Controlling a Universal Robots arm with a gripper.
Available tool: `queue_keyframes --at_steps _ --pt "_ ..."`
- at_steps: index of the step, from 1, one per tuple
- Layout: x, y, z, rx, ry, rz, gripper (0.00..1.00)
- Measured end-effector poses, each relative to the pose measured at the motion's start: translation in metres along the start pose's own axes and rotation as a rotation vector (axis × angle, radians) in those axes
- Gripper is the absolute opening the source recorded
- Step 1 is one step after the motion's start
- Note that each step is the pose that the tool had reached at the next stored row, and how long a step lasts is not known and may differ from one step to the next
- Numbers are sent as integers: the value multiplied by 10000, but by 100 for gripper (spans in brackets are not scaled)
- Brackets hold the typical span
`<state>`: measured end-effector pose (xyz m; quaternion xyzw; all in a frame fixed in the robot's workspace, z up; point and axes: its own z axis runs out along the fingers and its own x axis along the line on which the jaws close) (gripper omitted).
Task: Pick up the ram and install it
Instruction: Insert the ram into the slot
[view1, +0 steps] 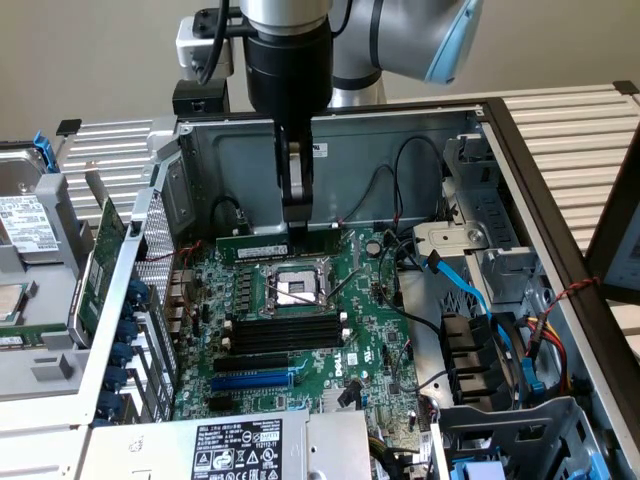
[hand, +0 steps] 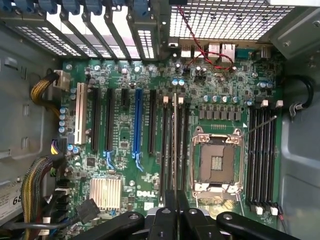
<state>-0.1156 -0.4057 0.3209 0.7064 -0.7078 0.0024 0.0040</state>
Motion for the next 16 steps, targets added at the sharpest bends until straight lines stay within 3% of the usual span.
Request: queue_keyframes --at_steps 4,16 --pt "2 12 47 70 -80 1 12" --pt "6 17 266 107 -80 1 12"
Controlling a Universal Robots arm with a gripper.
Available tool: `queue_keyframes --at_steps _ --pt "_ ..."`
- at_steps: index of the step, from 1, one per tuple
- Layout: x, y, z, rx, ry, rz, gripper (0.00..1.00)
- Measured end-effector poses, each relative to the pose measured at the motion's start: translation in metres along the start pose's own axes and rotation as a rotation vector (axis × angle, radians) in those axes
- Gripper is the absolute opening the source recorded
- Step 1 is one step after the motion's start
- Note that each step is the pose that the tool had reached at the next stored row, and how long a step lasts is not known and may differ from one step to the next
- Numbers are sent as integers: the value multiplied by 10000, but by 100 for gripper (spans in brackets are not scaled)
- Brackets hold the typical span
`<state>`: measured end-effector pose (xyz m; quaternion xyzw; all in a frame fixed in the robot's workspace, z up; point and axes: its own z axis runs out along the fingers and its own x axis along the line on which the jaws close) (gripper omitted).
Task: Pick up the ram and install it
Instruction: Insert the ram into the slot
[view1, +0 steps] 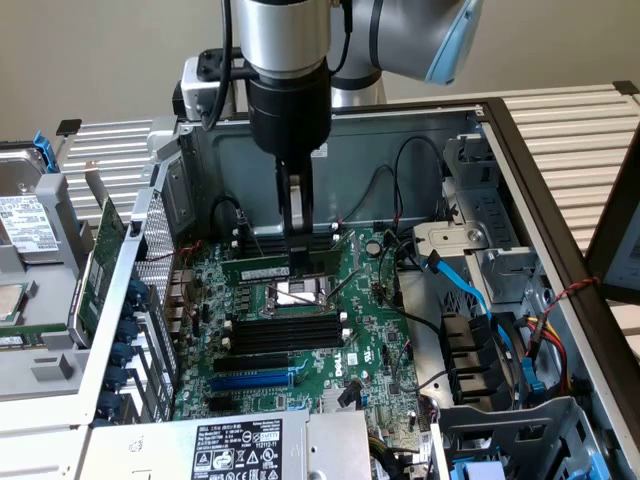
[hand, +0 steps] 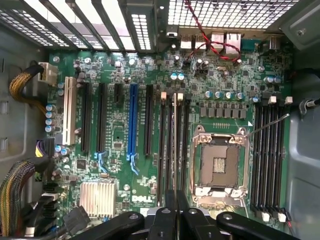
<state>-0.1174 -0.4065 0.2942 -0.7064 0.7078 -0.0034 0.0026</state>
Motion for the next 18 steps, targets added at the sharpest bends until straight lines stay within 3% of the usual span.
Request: queue_keyframes --at_steps 7,18 --pt "15 1 107 10 0 0 12" --pt "38 1 193 10 1 116 12"
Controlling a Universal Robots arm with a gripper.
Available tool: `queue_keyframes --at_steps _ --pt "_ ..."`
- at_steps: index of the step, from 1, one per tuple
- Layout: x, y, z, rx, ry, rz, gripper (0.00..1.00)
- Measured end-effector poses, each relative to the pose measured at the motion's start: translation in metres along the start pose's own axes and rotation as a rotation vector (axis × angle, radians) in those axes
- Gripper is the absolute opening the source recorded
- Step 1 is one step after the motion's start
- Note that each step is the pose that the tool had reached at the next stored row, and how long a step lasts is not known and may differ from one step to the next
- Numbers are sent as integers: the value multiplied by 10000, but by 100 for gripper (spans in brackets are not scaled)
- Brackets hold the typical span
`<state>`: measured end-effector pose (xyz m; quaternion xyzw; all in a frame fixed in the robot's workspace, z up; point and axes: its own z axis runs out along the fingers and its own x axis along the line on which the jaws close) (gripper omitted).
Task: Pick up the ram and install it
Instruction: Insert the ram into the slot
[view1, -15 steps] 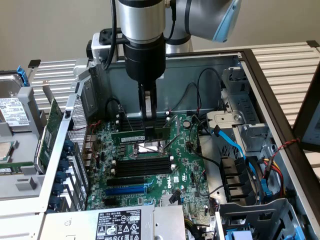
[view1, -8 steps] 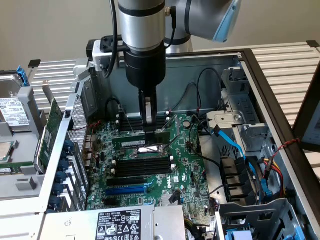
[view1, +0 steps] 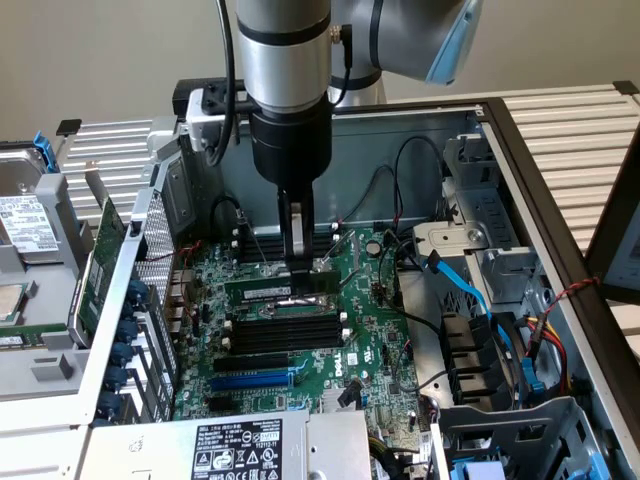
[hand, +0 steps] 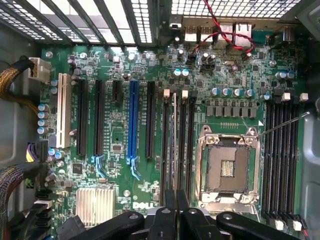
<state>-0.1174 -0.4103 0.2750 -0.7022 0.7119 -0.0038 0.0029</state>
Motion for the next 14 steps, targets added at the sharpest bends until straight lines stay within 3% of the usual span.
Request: queue_keyframes --at_steps 14 --pt "0 1 132 0 4 63 12"
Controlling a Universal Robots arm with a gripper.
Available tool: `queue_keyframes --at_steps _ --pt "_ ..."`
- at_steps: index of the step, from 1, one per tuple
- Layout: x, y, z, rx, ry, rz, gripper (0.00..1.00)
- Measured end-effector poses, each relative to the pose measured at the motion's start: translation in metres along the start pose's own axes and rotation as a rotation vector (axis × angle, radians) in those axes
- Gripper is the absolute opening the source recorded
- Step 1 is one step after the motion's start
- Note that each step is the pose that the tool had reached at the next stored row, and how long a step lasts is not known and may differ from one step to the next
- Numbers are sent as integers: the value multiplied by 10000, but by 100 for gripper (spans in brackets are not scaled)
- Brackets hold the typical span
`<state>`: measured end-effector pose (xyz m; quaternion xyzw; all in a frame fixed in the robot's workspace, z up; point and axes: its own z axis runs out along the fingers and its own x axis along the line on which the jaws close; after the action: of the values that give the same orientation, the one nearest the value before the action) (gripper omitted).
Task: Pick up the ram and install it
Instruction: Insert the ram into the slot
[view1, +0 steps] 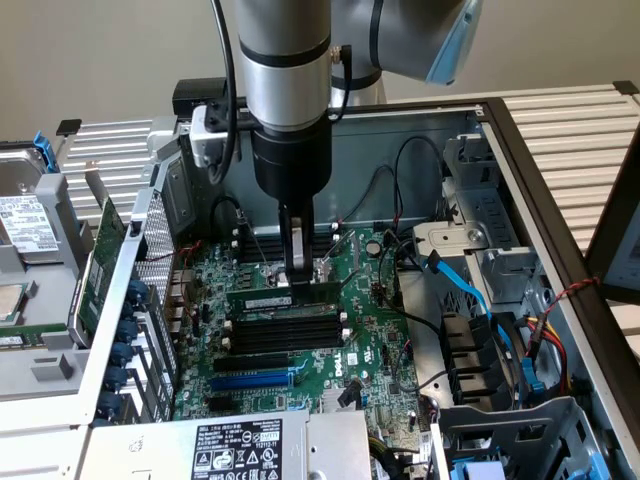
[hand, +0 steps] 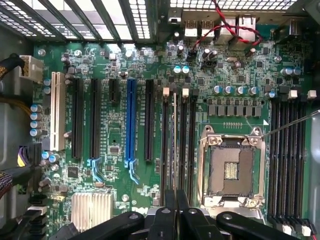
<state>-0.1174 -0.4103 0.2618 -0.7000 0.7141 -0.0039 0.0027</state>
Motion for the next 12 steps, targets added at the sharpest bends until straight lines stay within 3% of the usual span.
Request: queue_keyframes --at_steps 12 --pt "2 2 122 0 0 44 12"
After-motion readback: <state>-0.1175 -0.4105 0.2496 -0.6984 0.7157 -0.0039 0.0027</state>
